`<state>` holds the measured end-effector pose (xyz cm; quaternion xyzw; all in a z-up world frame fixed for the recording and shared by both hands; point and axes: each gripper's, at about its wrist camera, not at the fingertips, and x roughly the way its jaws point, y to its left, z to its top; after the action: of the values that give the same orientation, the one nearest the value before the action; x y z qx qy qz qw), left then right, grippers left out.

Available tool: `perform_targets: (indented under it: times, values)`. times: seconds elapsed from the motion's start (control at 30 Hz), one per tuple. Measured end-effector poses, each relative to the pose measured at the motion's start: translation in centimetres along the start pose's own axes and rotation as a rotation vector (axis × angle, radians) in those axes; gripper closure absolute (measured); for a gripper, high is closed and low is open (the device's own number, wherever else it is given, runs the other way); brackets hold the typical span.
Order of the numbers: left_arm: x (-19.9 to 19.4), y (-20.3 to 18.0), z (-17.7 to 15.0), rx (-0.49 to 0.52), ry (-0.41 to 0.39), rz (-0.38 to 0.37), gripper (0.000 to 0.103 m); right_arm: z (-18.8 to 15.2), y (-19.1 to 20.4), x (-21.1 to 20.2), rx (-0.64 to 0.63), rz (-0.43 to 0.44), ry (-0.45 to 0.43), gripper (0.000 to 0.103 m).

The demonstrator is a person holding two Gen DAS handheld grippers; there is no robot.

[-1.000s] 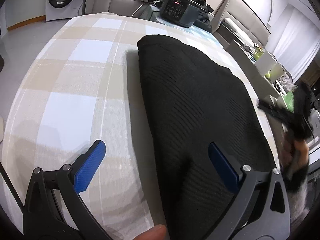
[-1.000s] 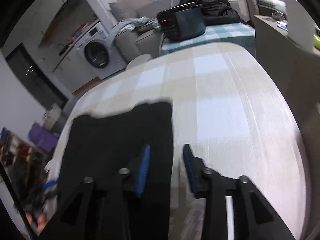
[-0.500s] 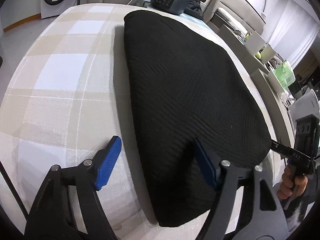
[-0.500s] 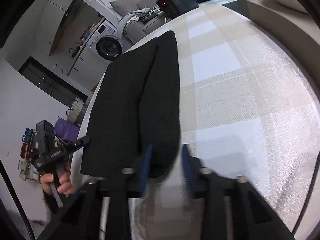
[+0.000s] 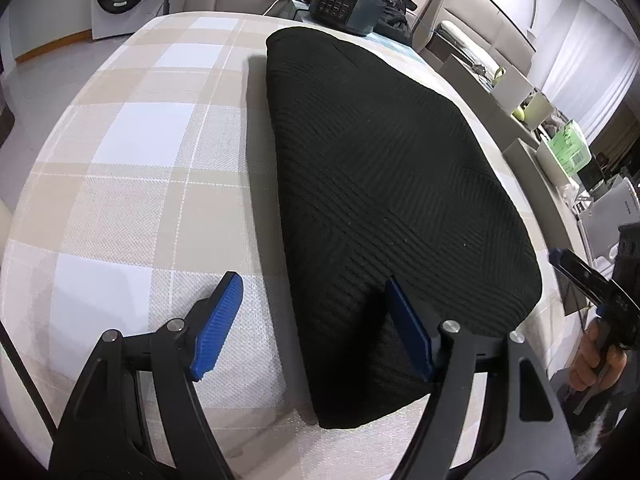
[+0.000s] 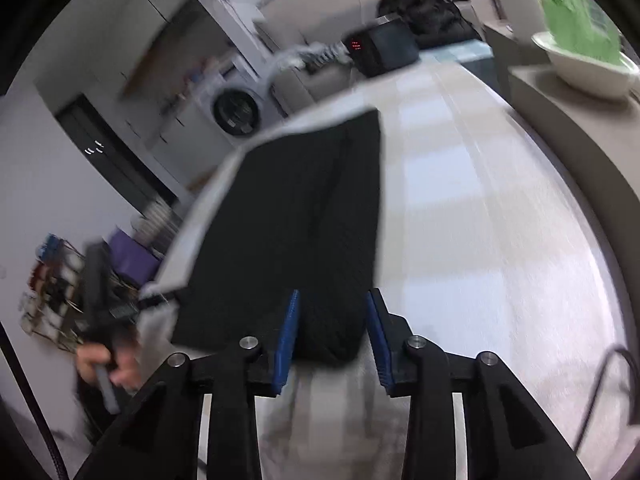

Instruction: Fold small clothes

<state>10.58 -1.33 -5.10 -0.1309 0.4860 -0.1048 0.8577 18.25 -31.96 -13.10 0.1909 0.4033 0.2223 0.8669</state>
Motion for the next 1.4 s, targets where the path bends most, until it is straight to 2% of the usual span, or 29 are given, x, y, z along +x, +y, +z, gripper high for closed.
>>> perform_targets:
  times: [0.13,0.2,0.23,0.27,0.33,0.37,0.47,0.5,0.6,0.67,0.73,0.8,0.83,0.93,1.17,1.4]
  values:
    - [0.2,0.0,-0.2,0.002,0.007,0.012,0.032,1.0,2.0,3.4,-0.043,0.021,0.045,0.068]
    - [0.2,0.1,-0.2,0.003,0.006,0.009,0.032,1.3,2.6,5.0,-0.078,-0.010,0.064,0.069]
    - [0.2,0.1,-0.2,0.003,0.006,0.006,0.032,1.3,2.8,5.6,-0.092,-0.049,0.071,0.072]
    - [0.1,0.2,-0.2,0.002,0.006,0.002,0.032,1.1,2.6,6.0,-0.094,-0.077,0.080,0.083]
    - [0.1,0.3,-0.2,-0.001,0.006,-0.004,0.032,0.8,2.3,5.8,-0.088,-0.071,0.068,0.092]
    - [0.1,0.4,-0.2,-0.001,0.006,-0.005,0.032,0.6,2.4,5.4,-0.097,-0.081,0.060,0.092]
    - [0.1,0.6,-0.1,-0.006,0.003,-0.011,0.032,0.4,1.4,4.0,-0.062,-0.100,0.078,0.090]
    - [0.2,0.6,-0.1,-0.004,0.000,-0.017,0.032,0.5,1.1,3.5,-0.056,-0.098,0.065,0.084]
    - [0.5,0.4,0.2,0.010,-0.015,-0.016,0.033,1.1,0.0,2.9,-0.047,-0.113,0.027,0.049]
    - [0.9,0.1,0.5,0.024,-0.026,-0.015,0.038,1.2,-0.4,3.1,-0.026,-0.086,0.029,0.049]
    - [1.3,-0.2,0.7,0.027,-0.035,-0.031,0.057,1.2,-0.4,3.7,-0.026,-0.076,0.042,0.049]
    - [1.6,-0.4,1.0,0.038,-0.043,-0.033,0.068,1.0,-0.3,4.6,-0.028,-0.077,0.061,0.052]
    - [1.8,-0.6,1.1,0.045,-0.044,-0.024,0.070,0.8,-0.2,5.0,-0.025,-0.071,0.071,0.060]
    - [1.9,-0.8,1.5,0.063,-0.050,-0.017,0.073,0.3,0.6,5.6,-0.025,-0.054,0.077,0.065]
    - [2.5,-0.4,3.1,0.068,-0.056,-0.028,0.076,0.7,0.7,5.9,-0.013,-0.048,0.077,0.069]
    - [4.0,-0.4,6.5,0.088,-0.065,-0.018,0.076,1.0,1.3,7.1,-0.014,-0.050,0.073,0.070]
